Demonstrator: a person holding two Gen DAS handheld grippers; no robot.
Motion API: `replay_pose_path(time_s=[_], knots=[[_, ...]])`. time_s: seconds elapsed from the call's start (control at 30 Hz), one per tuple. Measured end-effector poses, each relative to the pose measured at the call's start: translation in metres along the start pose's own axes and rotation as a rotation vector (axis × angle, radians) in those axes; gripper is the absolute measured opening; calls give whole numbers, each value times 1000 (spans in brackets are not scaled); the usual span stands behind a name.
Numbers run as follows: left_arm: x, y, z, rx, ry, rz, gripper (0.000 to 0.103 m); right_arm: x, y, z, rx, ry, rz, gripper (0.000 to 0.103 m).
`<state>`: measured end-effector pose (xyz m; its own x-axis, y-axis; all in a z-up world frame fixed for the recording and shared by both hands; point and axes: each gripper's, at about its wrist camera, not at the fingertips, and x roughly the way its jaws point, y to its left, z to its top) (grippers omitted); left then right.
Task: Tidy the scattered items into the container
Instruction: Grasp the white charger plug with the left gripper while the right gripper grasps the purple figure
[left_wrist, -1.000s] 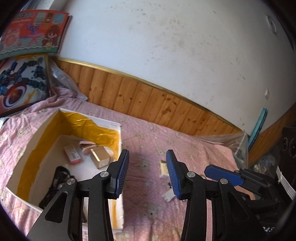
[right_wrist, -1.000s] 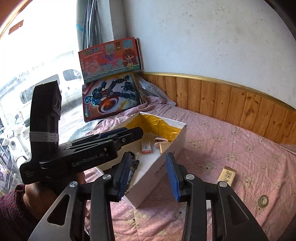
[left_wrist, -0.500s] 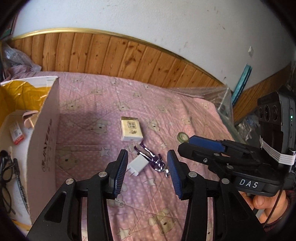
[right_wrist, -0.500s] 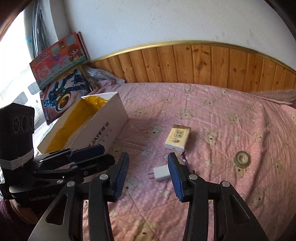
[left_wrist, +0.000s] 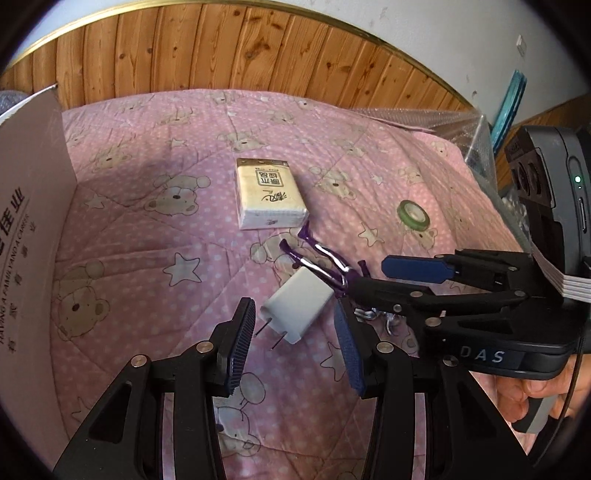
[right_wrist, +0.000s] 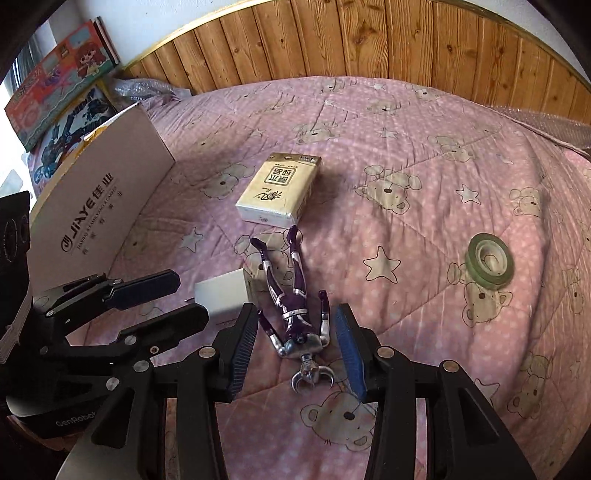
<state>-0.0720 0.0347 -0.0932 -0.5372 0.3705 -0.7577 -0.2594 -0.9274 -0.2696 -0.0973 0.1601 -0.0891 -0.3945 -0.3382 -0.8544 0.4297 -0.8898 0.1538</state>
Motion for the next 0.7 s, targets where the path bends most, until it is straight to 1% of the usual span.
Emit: replay_pose_path(time_s=[0.1,0.2,0.23,0.27,0.33,0.37,0.57,0.6,0.7], knots=[[9,-1,3,15,-1,4,47,15,-2,2,-20,14,-23,45],[17,5,6,0,2,-17,48,20,-7,3,-13,-1,-3,45],[19,7,7,-7,3,-26,50,20,-8,4,-15,4,-1,44],[21,8,8,-11,5,-33,51,20,-9,5,-12,11,1,43],[25,7,9,-12,8,-43,51,19,-10,5,-5,26,6,36],[26,6,9,-12,11,-44,51,18,-11,5,-3,36,2,36],[29,-6,7,47,37,2,51,14,-15,6,14,91,-40,34],[29,-7,7,50,43,8,50,13,-17,5,19,98,-43,34],[29,-5,8,38,57,19,38,13,-21,4,34,109,-39,34]])
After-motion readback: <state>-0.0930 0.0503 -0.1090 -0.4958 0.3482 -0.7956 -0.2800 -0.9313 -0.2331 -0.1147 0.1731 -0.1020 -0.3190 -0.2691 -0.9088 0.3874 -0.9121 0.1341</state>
